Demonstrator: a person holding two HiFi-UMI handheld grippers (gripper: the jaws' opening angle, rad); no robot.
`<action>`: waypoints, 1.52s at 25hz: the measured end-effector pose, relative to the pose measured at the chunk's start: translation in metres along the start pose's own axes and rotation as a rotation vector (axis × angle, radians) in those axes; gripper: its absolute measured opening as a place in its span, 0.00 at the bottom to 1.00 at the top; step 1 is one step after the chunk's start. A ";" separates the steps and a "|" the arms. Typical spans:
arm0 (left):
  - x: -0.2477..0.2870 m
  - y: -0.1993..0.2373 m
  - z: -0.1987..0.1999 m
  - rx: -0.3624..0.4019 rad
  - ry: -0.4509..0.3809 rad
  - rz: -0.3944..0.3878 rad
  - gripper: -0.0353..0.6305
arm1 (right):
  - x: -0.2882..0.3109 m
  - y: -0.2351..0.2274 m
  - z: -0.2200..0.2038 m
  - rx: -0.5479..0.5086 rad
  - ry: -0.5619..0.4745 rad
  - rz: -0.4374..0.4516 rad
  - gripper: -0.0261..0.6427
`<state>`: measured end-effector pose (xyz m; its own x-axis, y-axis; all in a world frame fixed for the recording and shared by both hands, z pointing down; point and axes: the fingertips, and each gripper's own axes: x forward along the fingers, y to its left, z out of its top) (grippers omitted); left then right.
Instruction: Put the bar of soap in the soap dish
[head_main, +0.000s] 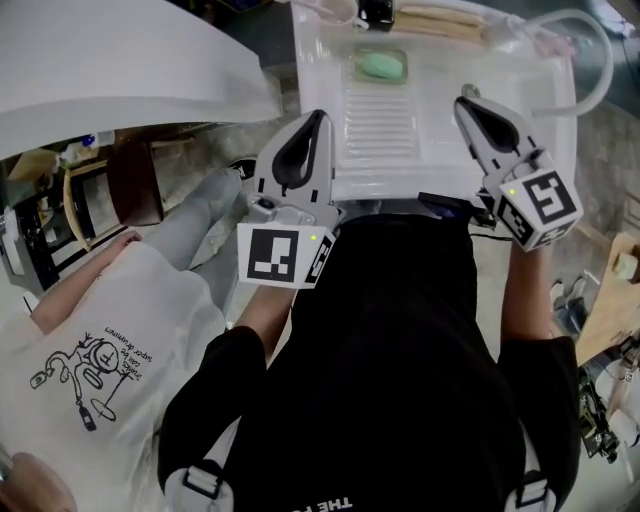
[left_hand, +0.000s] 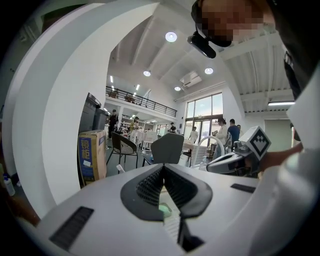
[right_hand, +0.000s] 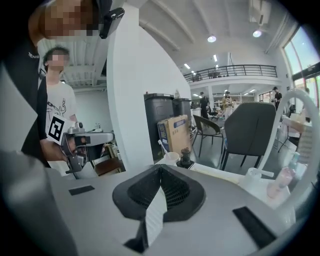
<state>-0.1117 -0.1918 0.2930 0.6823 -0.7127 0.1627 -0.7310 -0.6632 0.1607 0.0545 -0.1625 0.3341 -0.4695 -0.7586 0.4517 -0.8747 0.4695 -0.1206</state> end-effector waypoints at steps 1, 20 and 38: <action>-0.003 -0.001 0.000 -0.003 -0.003 -0.005 0.06 | -0.004 0.004 0.001 0.000 -0.006 -0.007 0.07; -0.035 -0.019 -0.009 -0.010 0.007 -0.014 0.06 | -0.046 0.024 -0.025 0.023 0.037 -0.058 0.07; -0.066 -0.124 -0.042 0.018 0.051 -0.041 0.06 | -0.133 0.040 -0.088 0.093 0.004 -0.017 0.07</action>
<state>-0.0662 -0.0531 0.3029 0.7107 -0.6726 0.2062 -0.7022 -0.6959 0.1504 0.0928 -0.0029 0.3466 -0.4542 -0.7641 0.4581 -0.8900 0.4127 -0.1941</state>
